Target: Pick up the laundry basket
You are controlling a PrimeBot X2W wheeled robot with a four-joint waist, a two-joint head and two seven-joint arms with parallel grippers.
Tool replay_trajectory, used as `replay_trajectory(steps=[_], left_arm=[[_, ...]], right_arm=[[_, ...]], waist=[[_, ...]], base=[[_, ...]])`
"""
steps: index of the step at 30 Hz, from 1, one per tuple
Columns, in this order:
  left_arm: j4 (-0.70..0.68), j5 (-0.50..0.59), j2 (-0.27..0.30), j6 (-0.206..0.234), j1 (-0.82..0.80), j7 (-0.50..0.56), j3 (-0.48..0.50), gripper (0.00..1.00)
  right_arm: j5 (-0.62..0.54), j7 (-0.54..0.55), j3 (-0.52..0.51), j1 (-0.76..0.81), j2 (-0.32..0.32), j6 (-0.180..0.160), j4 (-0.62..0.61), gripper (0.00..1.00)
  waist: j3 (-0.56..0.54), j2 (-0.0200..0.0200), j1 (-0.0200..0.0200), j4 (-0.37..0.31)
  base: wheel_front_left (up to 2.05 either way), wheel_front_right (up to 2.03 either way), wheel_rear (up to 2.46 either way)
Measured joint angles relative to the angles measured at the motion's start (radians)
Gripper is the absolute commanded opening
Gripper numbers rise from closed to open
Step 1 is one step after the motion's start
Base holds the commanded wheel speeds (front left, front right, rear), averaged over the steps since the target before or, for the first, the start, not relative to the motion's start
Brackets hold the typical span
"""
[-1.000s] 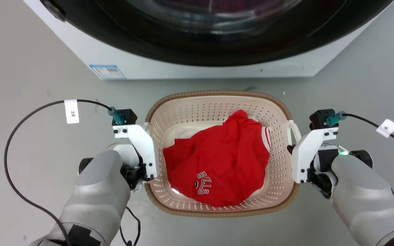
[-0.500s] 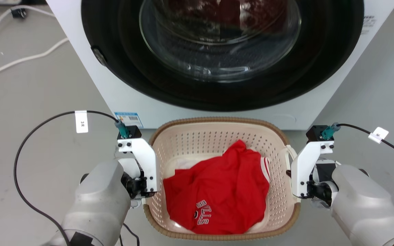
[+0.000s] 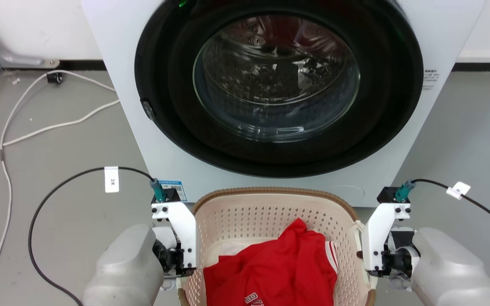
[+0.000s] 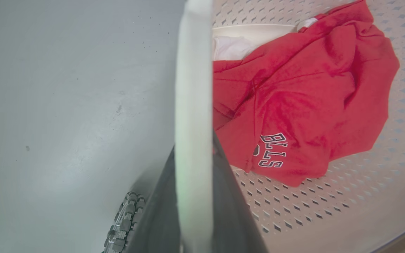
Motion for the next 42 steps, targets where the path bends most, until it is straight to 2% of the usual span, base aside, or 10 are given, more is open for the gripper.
replay_trajectory(steps=[12,42], left_arm=[[-0.009,-0.028,0.002,0.0,0.076,-0.003,-0.026,0.0],[-0.012,-0.069,0.004,0.0,0.077,-0.033,-0.068,0.0]], right_arm=[[0.015,0.018,0.016,0.042,0.013,0.0,0.027,0.0],[0.033,-0.005,0.045,0.03,0.011,0.0,0.039,0.0]], waist=[[-0.04,0.0,0.0001,-0.005],[-0.028,0.0,0.0003,-0.006]], base=[[0.0,0.0,0.0],[0.0,0.0,0.0]])
